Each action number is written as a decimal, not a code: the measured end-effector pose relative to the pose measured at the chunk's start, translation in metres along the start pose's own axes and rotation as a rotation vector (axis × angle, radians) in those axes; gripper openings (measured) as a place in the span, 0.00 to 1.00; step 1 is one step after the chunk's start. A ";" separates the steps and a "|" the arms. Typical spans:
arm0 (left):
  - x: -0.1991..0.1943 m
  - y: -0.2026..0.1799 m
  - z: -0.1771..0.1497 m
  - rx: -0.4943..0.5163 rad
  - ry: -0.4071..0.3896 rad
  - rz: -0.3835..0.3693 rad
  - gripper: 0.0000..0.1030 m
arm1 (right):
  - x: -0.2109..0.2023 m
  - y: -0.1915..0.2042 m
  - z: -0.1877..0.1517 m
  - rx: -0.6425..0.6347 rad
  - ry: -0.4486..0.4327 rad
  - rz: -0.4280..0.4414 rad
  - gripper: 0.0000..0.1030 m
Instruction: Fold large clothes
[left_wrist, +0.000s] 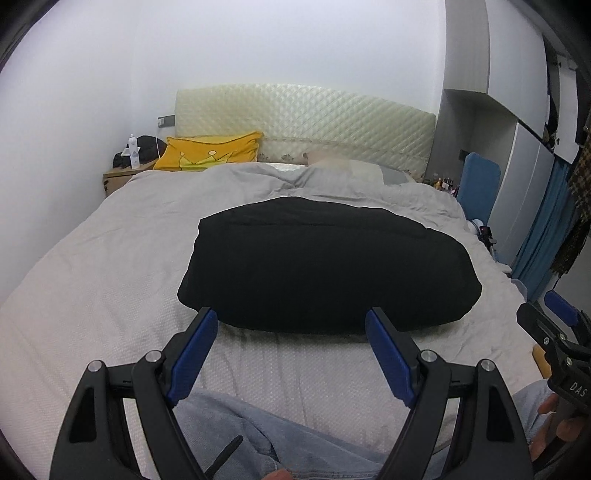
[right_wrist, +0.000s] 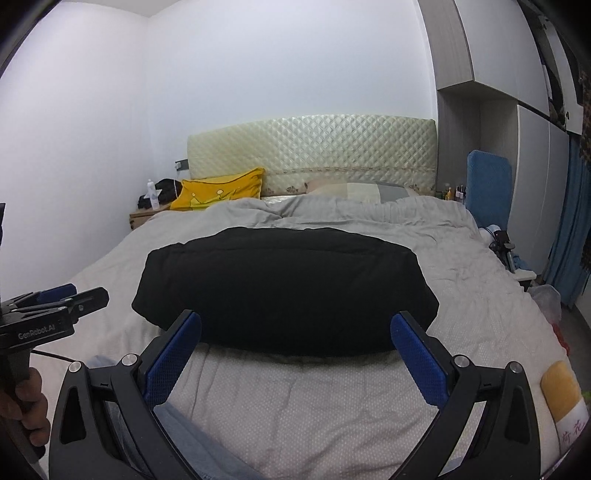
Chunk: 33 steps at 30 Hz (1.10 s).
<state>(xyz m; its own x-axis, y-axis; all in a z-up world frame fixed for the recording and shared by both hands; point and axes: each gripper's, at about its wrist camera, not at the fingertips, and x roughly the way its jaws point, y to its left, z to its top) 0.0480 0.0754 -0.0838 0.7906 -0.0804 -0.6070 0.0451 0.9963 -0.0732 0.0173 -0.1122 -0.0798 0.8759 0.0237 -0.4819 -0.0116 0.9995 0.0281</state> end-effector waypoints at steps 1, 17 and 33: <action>0.001 0.000 0.001 0.001 0.002 0.001 0.80 | 0.000 0.000 0.000 0.000 0.001 -0.002 1.00; -0.001 -0.005 0.003 0.016 0.003 0.017 0.80 | -0.002 0.002 0.002 -0.001 -0.004 -0.014 1.00; -0.009 -0.014 0.004 0.030 -0.010 0.016 0.80 | -0.008 -0.001 0.003 0.001 -0.013 -0.020 1.00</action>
<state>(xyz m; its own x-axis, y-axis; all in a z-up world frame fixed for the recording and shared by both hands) 0.0425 0.0623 -0.0737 0.7973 -0.0641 -0.6001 0.0504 0.9979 -0.0397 0.0117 -0.1130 -0.0736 0.8823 0.0033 -0.4707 0.0064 0.9998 0.0190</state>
